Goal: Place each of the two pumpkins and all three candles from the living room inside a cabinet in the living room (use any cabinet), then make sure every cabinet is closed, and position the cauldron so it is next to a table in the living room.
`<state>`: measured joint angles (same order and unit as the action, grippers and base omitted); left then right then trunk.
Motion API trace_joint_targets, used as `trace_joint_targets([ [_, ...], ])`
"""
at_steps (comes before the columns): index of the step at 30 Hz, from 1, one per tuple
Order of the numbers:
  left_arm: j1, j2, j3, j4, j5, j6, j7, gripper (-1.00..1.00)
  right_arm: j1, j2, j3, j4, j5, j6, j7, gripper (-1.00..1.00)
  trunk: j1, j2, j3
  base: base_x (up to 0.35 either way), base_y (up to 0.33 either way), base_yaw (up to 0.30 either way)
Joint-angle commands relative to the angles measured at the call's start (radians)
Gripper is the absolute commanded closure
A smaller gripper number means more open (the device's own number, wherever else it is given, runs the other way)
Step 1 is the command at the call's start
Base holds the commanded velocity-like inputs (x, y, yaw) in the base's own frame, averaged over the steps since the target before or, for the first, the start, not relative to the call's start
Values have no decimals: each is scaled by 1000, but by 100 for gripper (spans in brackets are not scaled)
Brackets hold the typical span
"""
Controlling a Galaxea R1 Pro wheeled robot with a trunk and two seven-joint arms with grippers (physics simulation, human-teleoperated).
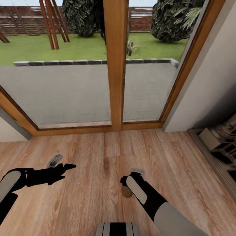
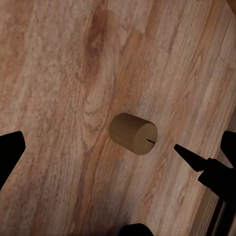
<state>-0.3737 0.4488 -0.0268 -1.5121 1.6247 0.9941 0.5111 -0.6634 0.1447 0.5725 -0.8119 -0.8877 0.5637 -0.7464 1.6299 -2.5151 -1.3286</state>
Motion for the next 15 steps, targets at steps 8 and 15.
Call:
trace_joint_targets([
  [8,-1,1,-1,-2,11,0,10,-100,-1,0,3,-2,-7,2,-7,-100,2,-1,-16,2,0,0],
  [15,-1,1,-1,-2,12,0,10,-100,-1,0,3,-4,-7,2,-7,-100,5,-3,-43,0,0,0],
])
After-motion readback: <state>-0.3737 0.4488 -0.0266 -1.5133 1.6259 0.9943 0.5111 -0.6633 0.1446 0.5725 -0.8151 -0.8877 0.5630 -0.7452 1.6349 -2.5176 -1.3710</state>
